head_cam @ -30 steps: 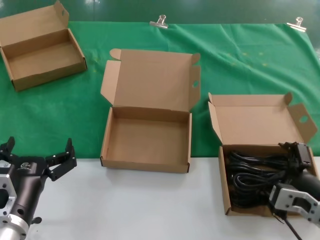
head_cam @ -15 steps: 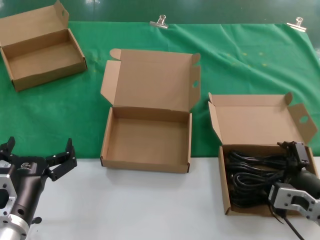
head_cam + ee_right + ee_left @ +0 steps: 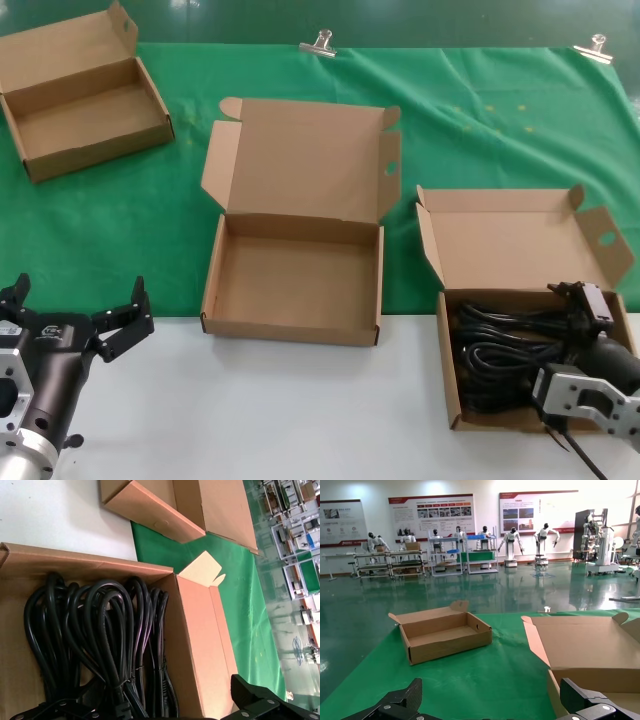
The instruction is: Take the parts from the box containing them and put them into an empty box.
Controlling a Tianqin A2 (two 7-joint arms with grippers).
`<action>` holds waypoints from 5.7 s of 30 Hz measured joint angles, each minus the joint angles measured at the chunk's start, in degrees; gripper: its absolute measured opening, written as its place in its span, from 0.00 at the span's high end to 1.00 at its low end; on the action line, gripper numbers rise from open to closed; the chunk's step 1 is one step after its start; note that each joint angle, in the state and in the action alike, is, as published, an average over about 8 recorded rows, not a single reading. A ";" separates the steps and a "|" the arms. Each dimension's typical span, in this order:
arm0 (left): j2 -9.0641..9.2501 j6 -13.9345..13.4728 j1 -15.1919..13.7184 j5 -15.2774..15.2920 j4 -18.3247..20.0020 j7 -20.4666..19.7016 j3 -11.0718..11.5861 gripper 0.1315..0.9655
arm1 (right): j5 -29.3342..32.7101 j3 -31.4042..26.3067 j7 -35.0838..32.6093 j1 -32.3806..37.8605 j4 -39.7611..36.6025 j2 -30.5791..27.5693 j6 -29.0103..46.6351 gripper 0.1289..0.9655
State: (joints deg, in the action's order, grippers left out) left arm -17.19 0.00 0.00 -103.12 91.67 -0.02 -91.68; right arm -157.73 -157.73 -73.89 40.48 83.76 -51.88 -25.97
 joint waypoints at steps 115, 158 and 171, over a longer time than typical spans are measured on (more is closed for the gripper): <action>0.00 0.00 0.00 0.00 0.00 0.00 0.00 0.00 | 0.00 0.00 -12.78 10.43 -20.19 32.35 9.79 0.72; 0.00 0.00 0.00 0.00 0.00 0.00 0.00 0.00 | 16.26 19.73 20.83 -5.54 0.15 25.29 11.33 0.01; 0.00 0.00 0.00 -0.01 0.00 0.01 0.00 0.00 | 25.81 31.25 34.04 -14.23 2.08 27.63 14.98 0.00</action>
State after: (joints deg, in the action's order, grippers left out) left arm -17.19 0.00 0.00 -103.13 91.67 -0.01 -91.68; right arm -131.92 -126.48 -39.84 26.25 85.84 -24.25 -10.99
